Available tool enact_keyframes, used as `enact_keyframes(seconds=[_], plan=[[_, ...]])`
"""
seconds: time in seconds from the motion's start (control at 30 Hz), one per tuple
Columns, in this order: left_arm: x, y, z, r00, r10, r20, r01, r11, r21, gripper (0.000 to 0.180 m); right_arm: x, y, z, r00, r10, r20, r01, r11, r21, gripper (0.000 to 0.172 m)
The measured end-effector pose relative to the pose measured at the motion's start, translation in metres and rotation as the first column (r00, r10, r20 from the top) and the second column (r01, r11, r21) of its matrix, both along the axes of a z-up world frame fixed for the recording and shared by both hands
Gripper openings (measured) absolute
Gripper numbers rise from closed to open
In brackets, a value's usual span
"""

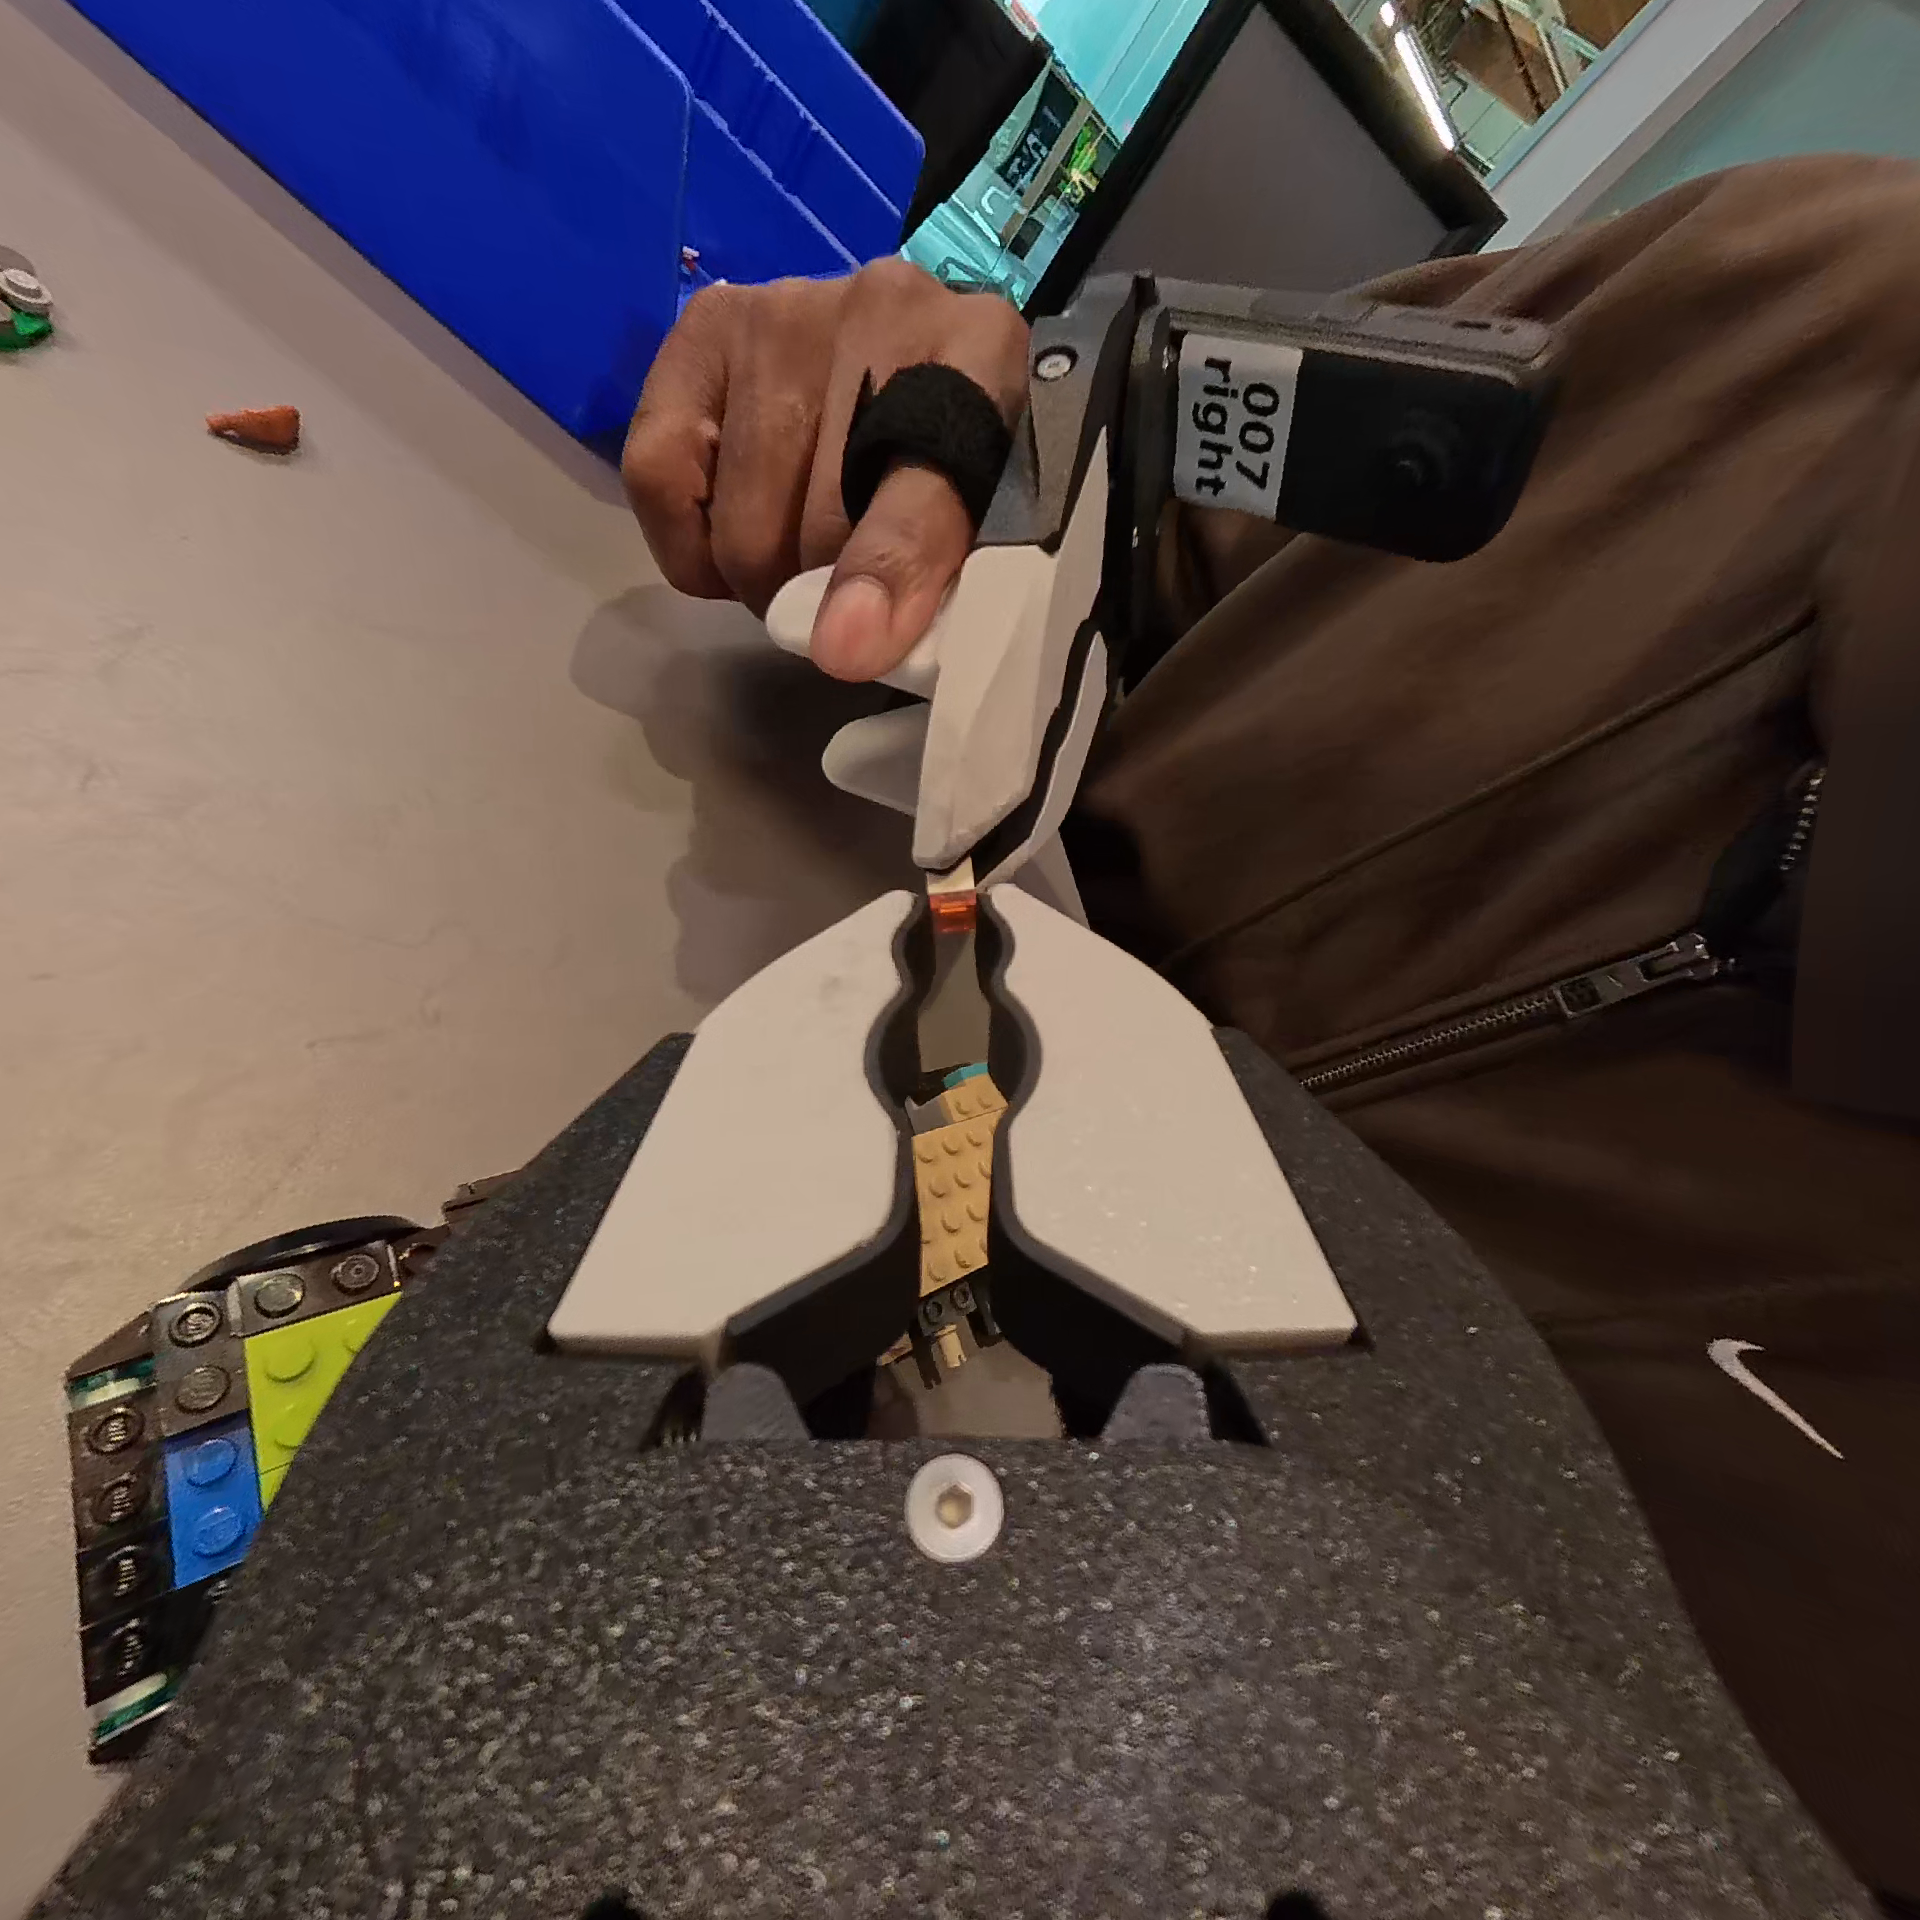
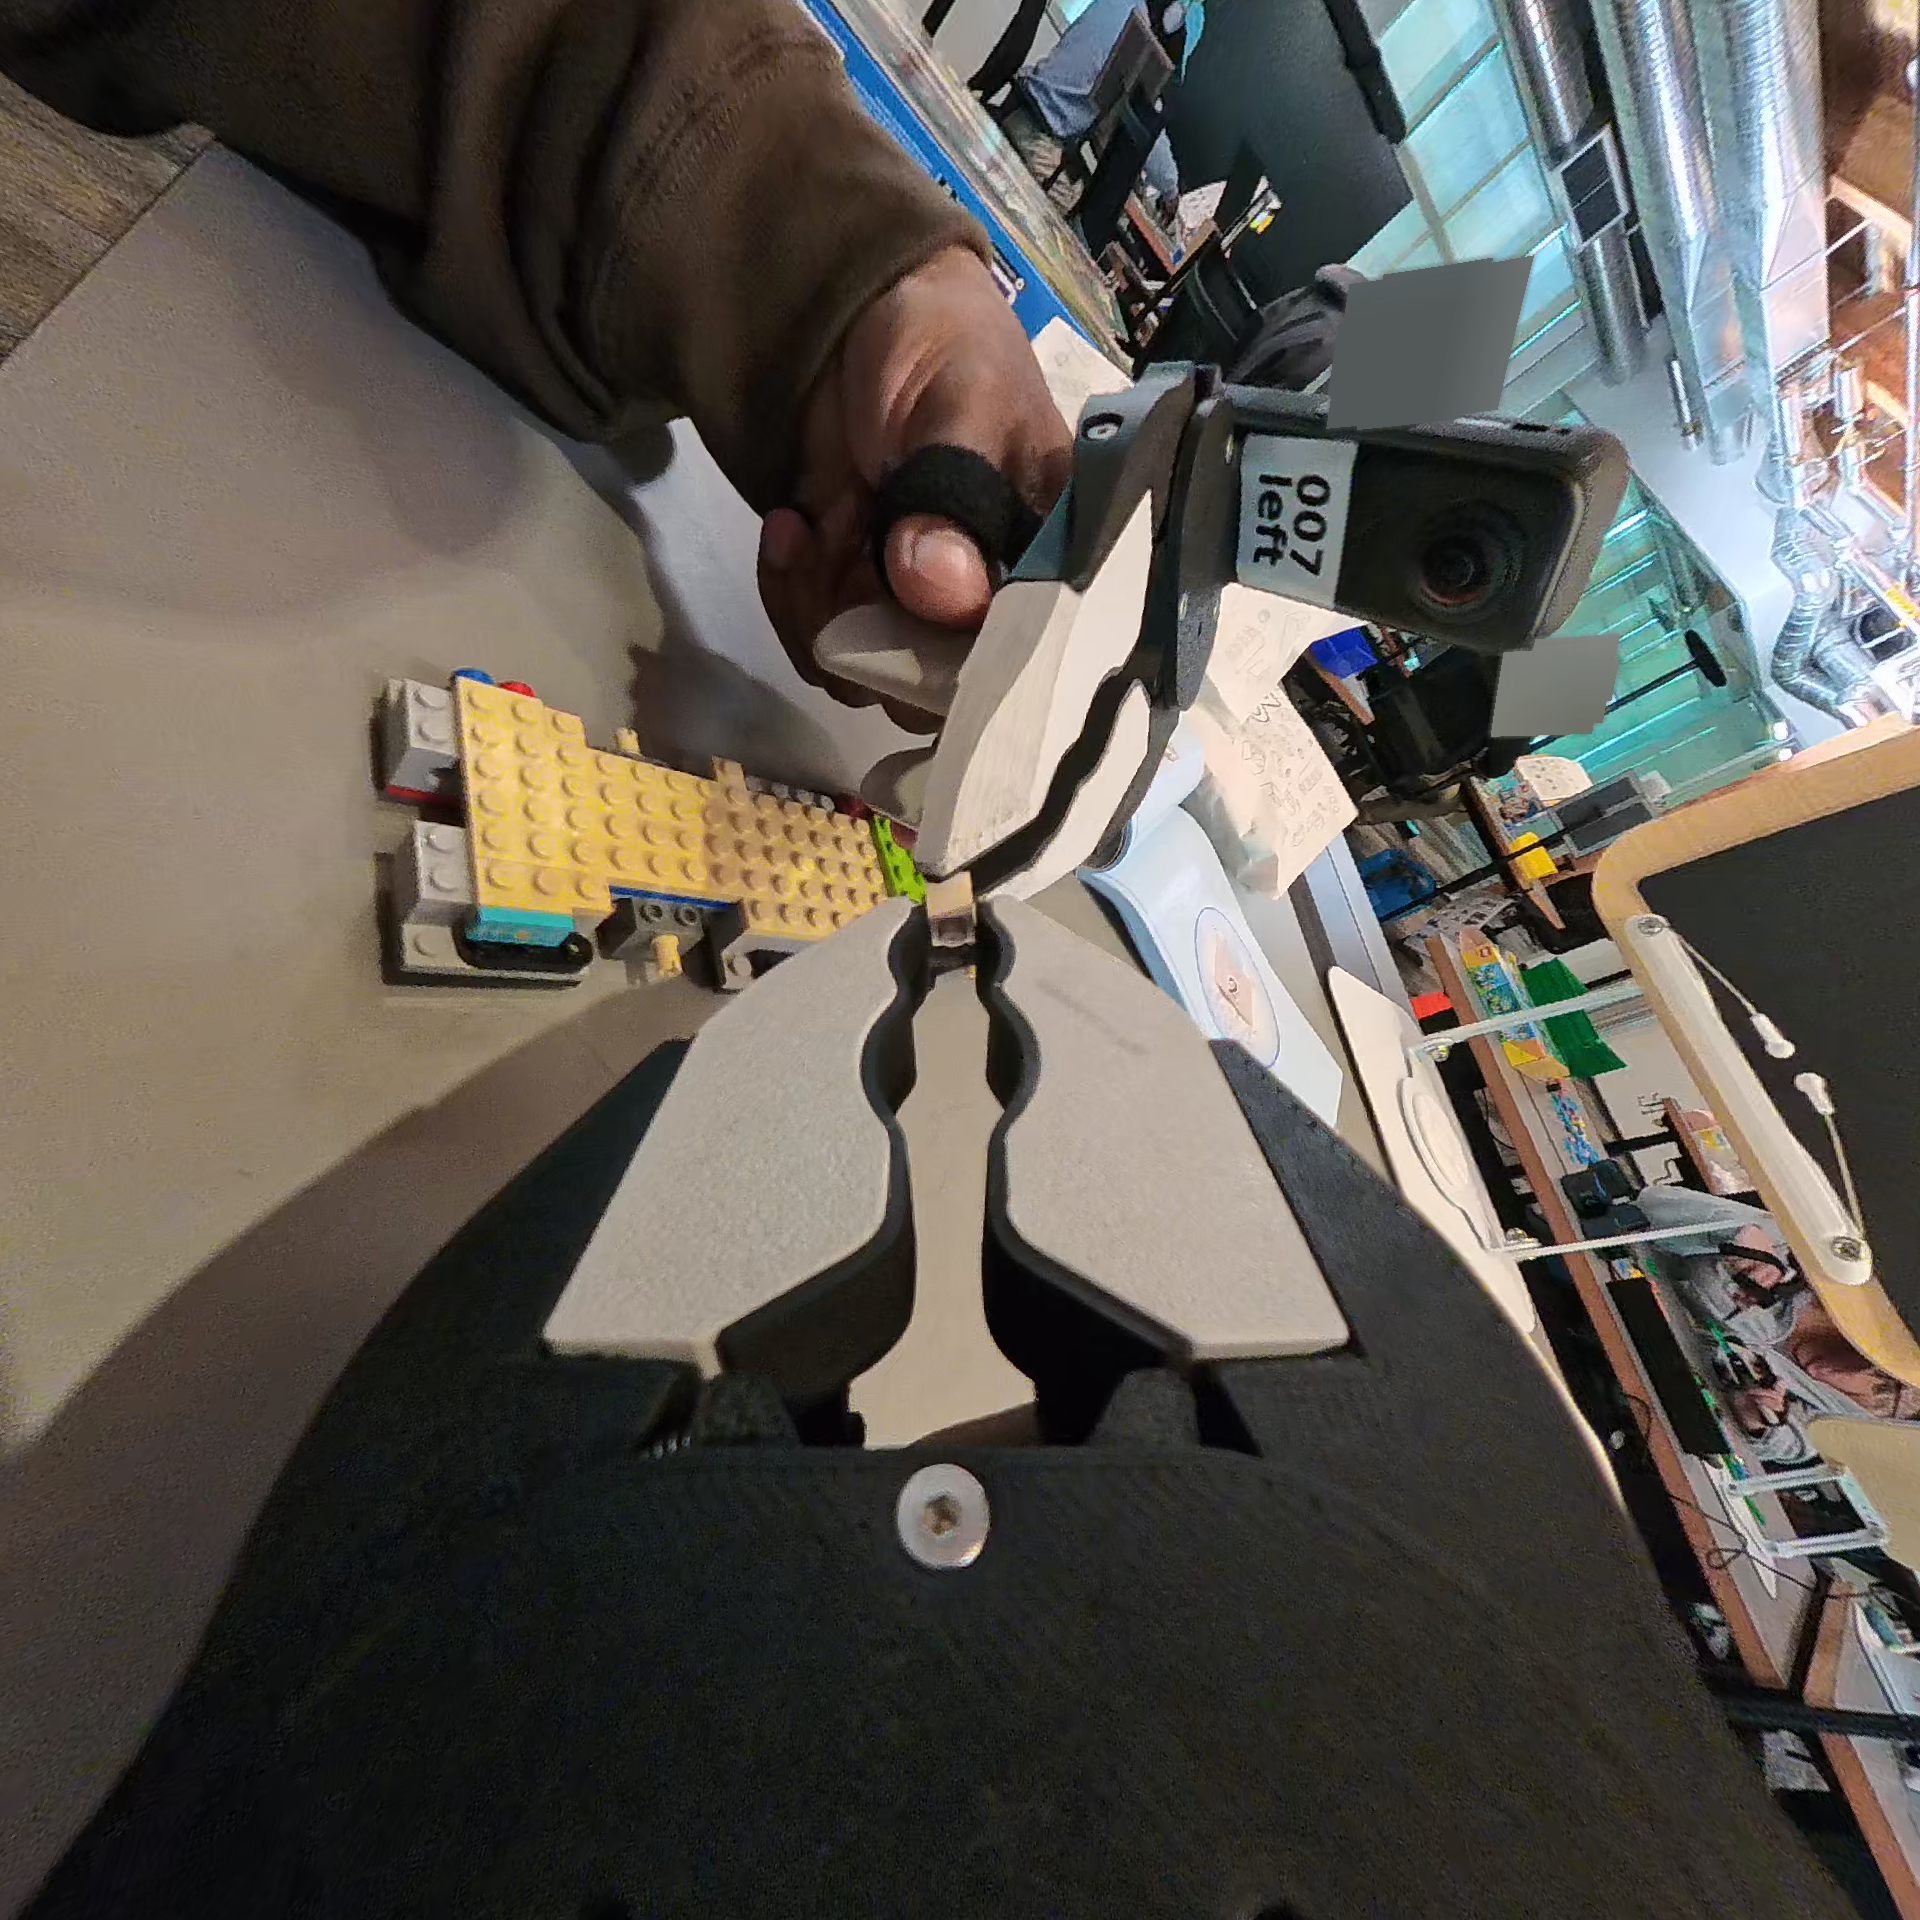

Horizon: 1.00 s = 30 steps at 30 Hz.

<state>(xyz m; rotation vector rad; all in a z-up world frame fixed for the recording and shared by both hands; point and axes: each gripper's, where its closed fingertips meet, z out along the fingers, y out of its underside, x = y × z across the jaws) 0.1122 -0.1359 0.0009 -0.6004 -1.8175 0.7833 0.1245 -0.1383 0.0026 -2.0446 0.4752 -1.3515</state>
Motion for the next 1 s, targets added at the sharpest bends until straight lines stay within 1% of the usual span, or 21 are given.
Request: enact_keyframes(seconds=[0.13, 0.2, 0.73, 0.77, 0.8, 0.87, 0.93, 1.0], plan=[[-0.003, 0.000, 0.001, 1.000, -0.006, -0.009, 0.006, 1.000, 0.002, 0.007, 0.001, 0.003, 0.000, 1.000, 0.003, 0.016, -0.003, 1.000, -0.011, 0.013], [-0.003, 0.000, -0.001, 1.000, -0.002, 0.006, 0.002, 1.000, -0.001, 0.007, 0.001, 0.003, -0.001, 1.000, 0.002, 0.008, -0.002, 1.000, -0.019, 0.008], [-0.002, 0.002, 0.000, 1.000, -0.019, -0.009, 0.019, 1.000, 0.006, 0.007, -0.001, 0.003, 0.001, 1.000, 0.005, 0.027, -0.004, 0.999, -0.046, 0.008], [0.004, 0.003, -0.002, 1.000, -0.013, 0.003, 0.013, 1.000, 0.006, 0.007, -0.002, 0.001, 0.002, 1.000, 0.000, 0.027, 0.002, 0.999, -0.050, 0.008], [0.016, 0.001, 0.002, 1.000, 0.024, -0.013, -0.024, 1.000, -0.002, 0.007, -0.004, -0.007, 0.004, 0.999, -0.023, 0.040, 0.025, 0.999, -0.045, 0.008], [0.040, -0.003, 0.021, 0.991, 0.093, -0.099, -0.098, 0.994, -0.041, 0.006, -0.012, -0.026, 0.007, 0.998, -0.062, 0.032, 0.061, 0.998, 0.016, 0.008], [0.048, -0.001, 0.028, 0.990, 0.102, -0.097, -0.109, 0.991, -0.073, 0.007, -0.020, -0.034, 0.008, 0.995, -0.091, 0.027, 0.089, 0.994, 0.055, 0.008], [0.044, -0.001, 0.025, 0.992, 0.090, -0.085, -0.096, 0.993, -0.064, 0.007, -0.025, -0.034, 0.008, 0.992, -0.123, 0.025, 0.121, 0.989, 0.080, 0.008]])
